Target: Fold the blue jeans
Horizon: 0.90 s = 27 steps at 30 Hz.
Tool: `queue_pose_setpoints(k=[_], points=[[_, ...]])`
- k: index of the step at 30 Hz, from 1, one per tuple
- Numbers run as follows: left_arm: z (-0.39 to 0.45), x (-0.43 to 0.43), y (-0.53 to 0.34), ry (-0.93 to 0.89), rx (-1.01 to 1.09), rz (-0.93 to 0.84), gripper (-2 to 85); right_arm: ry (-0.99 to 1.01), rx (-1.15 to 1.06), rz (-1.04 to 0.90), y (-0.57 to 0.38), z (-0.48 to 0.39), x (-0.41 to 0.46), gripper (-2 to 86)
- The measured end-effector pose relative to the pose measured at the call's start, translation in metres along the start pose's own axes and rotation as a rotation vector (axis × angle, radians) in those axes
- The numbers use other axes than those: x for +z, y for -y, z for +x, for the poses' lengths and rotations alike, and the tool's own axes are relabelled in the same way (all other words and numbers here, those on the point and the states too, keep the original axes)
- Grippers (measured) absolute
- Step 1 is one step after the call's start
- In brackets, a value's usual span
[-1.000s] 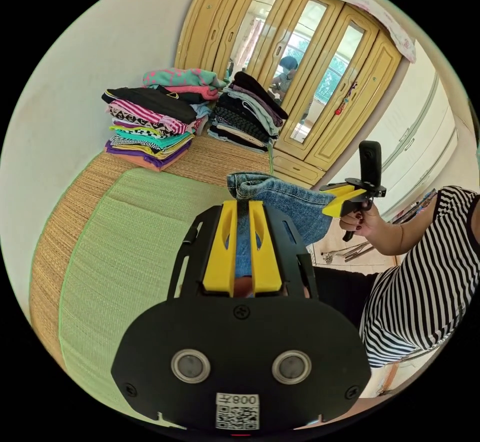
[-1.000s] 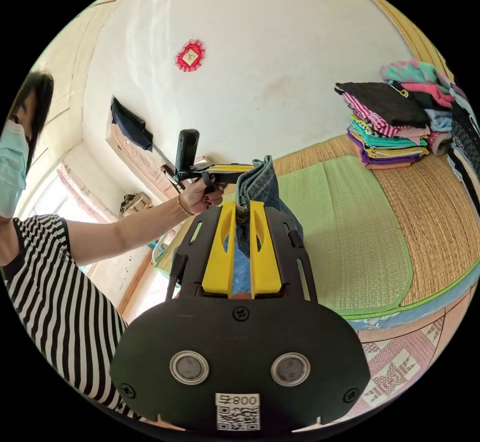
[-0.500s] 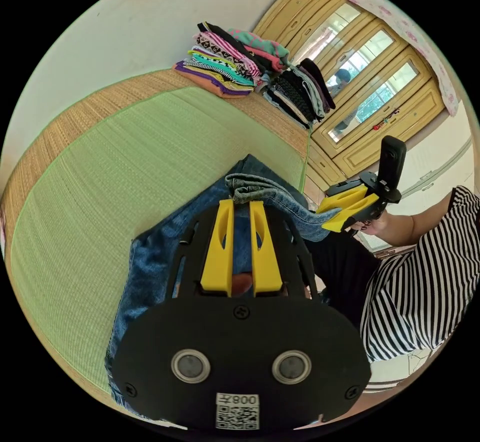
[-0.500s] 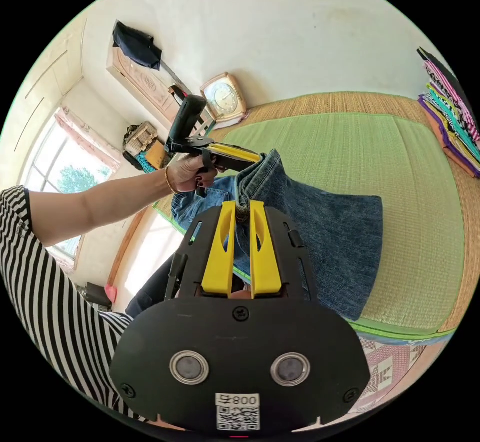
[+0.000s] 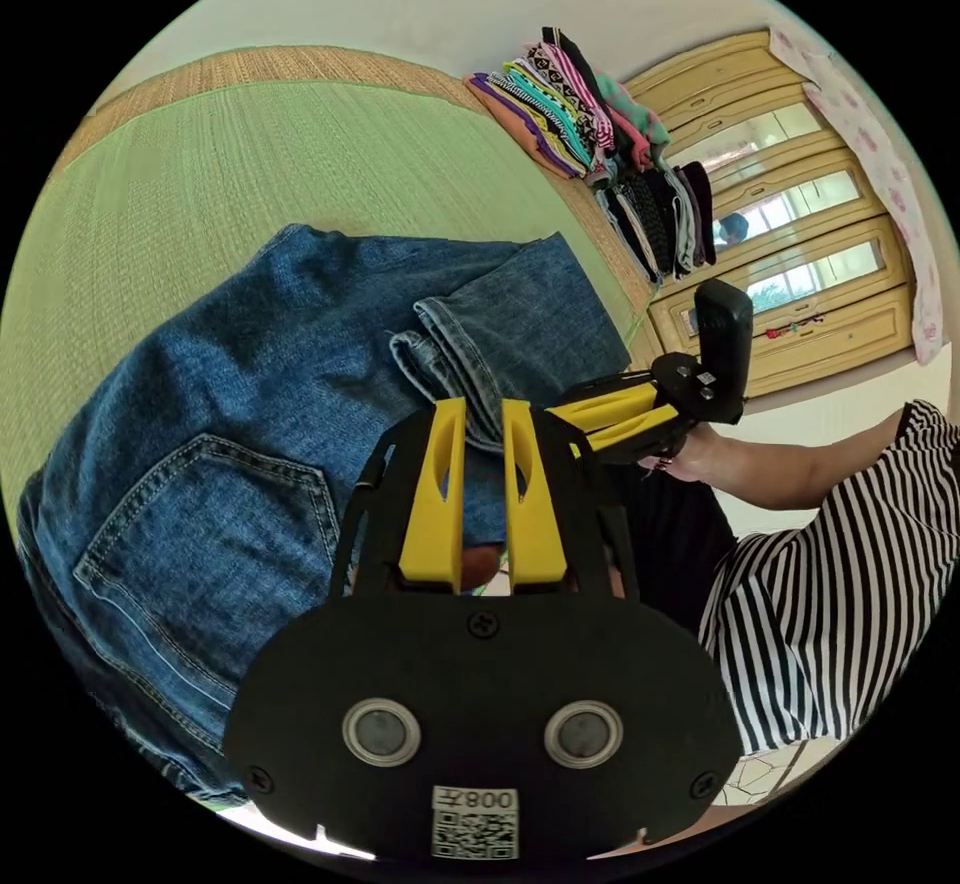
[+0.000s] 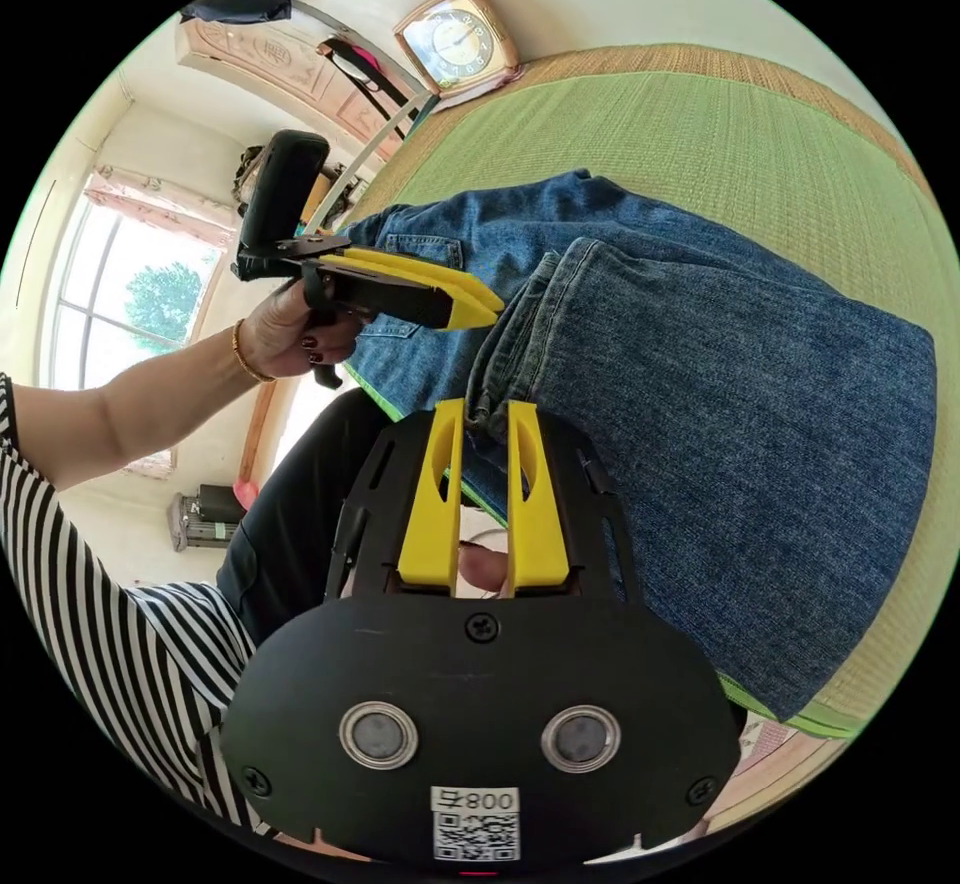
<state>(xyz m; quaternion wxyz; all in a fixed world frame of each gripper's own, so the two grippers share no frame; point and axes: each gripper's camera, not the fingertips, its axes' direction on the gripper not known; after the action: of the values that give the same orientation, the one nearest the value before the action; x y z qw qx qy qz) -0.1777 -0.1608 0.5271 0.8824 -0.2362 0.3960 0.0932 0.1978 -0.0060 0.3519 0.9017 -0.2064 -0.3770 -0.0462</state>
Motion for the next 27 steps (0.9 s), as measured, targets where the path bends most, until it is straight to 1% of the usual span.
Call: queue_pose_setpoints(k=[2, 4, 6, 8, 12, 13, 14, 16, 17, 21, 27], points=[[-0.006, 0.007, -0.016, 0.059, -0.024, -0.034, 7.1, 0.015, -0.038, -0.028, 0.014, -0.009, 0.007, 8.2], [-0.011, 0.003, -0.026, 0.061, -0.048, -0.006, 7.1, -0.004, -0.065, -0.031, 0.024, -0.017, 0.006, 8.1], [-0.014, -0.006, -0.032, 0.055, -0.057, 0.039, 7.2, -0.083, -0.079, -0.008, 0.036, -0.023, 0.001, 8.2], [-0.016, -0.015, -0.04, 0.105, -0.06, 0.075, 7.3, -0.182, -0.074, 0.008, 0.06, -0.024, 0.0, 8.8], [-0.023, -0.011, -0.05, 0.191, -0.085, 0.045, 7.1, -0.276, -0.064, -0.05, 0.098, -0.026, 0.027, 10.9], [-0.026, -0.008, -0.053, 0.214, -0.095, 0.028, 6.8, -0.305, -0.061, -0.106, 0.107, -0.027, 0.044, 10.9], [-0.028, -0.006, -0.057, 0.236, -0.11, 0.022, 6.4, -0.351, -0.065, -0.138, 0.112, -0.03, 0.058, 10.7], [-0.031, -0.007, -0.063, 0.239, -0.117, 0.028, 5.9, -0.456, -0.087, -0.127, 0.117, -0.039, 0.066, 9.6], [-0.032, -0.008, -0.067, 0.237, -0.121, 0.031, 5.7, -0.471, -0.097, -0.133, 0.121, -0.042, 0.069, 8.2], [-0.035, -0.011, -0.079, 0.238, -0.119, 0.042, 5.2, -0.416, -0.095, -0.151, 0.135, -0.039, 0.065, 5.7], [-0.038, -0.016, -0.096, 0.238, -0.123, 0.065, 3.5, -0.242, -0.085, -0.047, 0.143, -0.04, 0.026, 3.5]])
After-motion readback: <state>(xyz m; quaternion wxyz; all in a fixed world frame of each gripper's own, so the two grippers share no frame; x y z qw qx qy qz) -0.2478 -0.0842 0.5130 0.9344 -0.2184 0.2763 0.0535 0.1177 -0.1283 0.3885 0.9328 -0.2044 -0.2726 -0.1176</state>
